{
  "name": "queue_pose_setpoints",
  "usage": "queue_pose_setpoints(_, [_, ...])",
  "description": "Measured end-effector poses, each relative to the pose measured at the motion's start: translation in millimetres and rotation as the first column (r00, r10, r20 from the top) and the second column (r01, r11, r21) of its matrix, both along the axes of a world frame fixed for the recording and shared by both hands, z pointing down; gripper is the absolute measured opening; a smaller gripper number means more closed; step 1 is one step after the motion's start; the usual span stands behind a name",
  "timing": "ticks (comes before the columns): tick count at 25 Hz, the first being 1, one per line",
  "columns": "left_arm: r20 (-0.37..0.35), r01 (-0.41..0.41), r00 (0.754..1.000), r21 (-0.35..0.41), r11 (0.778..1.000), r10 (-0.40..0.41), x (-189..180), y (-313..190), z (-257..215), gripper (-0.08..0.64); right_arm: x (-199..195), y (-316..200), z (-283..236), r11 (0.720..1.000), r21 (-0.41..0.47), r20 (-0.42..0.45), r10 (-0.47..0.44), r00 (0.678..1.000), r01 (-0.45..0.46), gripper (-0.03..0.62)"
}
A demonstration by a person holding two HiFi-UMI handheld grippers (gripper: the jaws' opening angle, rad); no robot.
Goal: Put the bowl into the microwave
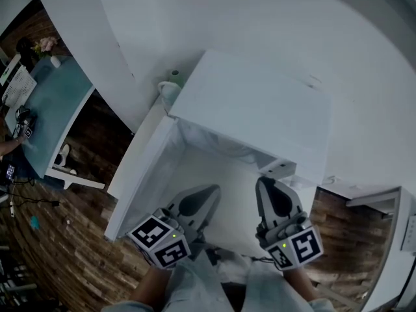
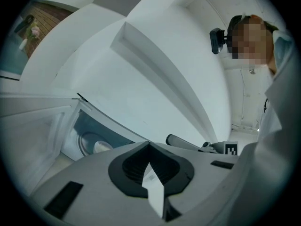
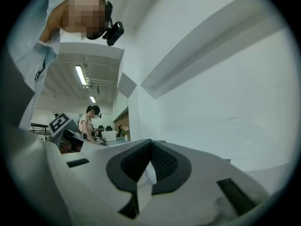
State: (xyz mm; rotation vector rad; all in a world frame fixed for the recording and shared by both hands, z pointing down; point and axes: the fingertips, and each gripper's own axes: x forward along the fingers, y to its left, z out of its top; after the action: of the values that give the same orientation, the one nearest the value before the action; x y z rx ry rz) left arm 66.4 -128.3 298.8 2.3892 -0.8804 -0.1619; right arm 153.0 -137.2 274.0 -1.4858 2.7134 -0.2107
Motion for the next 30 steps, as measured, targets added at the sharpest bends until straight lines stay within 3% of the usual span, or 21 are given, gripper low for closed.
queue_pose_setpoints(5, [-0.015,0.019,1.0,0.003,1.0,-0.019,-4,-2,-6,-0.002,2,-1,-4,1.0,-0.018,0.035,-0.015,0.999,0.016,0.002])
queue_pose_setpoints(12, [0.005,0.024,1.0,0.023,0.999,-0.024,-5,-1,-9,-0.002,-8,1,-1,0.999,-0.01,-0.017,-0.044,0.999,0.044,0.002])
queue_pose_setpoints(22, [-0.009,-0.06,0.998,0.049,0.997,0.06,16,16,-16,-0.002,-15,4,-10,0.998,0.024,-0.013,-0.056,0.998,0.057,0.002])
queue_pose_setpoints(30, [-0.004,-0.082,0.997,0.059,0.995,0.083,18,18,-19,-0.002,-19,9,-10,0.997,0.029,-0.03,-0.076,0.997,0.076,0.002])
